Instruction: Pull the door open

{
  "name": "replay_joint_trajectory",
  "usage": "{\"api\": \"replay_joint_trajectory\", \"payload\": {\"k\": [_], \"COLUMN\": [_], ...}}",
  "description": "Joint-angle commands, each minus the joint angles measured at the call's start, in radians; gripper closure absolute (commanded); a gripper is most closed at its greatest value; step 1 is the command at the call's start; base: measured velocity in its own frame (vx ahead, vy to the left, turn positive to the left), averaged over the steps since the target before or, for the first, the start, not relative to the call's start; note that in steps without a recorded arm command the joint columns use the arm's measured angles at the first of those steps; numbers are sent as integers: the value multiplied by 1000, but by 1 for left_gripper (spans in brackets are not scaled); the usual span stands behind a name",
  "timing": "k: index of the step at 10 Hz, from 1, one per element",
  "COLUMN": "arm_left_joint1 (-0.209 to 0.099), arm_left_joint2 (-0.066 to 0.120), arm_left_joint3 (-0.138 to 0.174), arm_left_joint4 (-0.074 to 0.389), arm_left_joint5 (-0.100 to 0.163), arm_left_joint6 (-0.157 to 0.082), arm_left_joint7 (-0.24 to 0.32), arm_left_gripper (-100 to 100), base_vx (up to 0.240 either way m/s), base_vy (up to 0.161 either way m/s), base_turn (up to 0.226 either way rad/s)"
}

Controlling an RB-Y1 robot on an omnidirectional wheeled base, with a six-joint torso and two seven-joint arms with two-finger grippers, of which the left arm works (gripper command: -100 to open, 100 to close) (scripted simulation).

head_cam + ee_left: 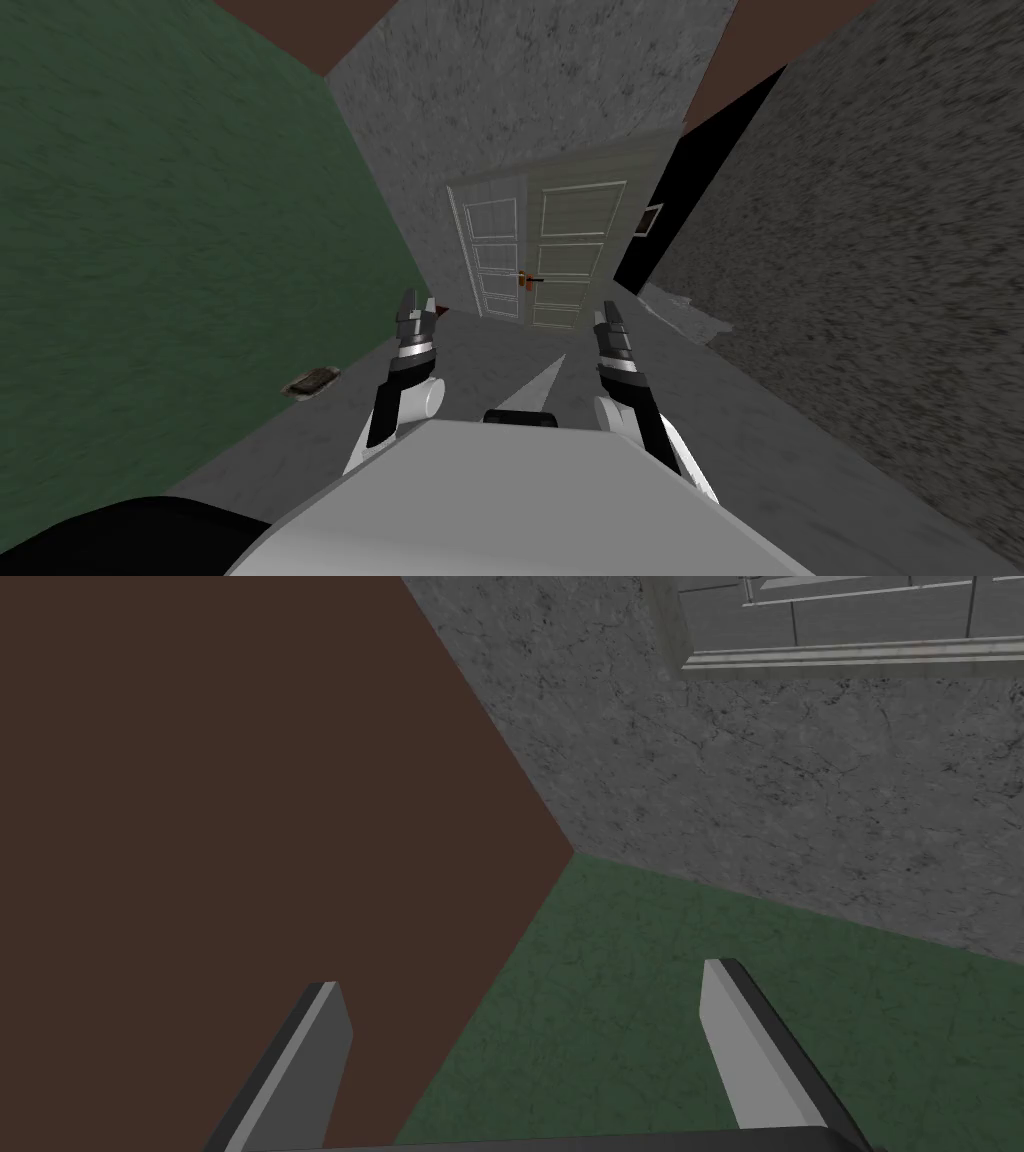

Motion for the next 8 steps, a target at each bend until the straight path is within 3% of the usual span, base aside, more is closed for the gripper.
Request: {"api": "replay_joint_trajectory", "payload": {"k": [1,8], "arm_left_joint1": [-11,-70], "arm_left_joint2": [14,77], "arm_left_joint3": [1,7], "arm_left_joint4": [30,183], "arm_left_joint5": [2,15], "arm_left_joint6": [-1,-4], "arm_left_joint7": [8,50], "arm_left_gripper": [-100,-100], "base_vx": [-4,121], "base_vy": [98,-22], "base_turn": [-95,-53]}}
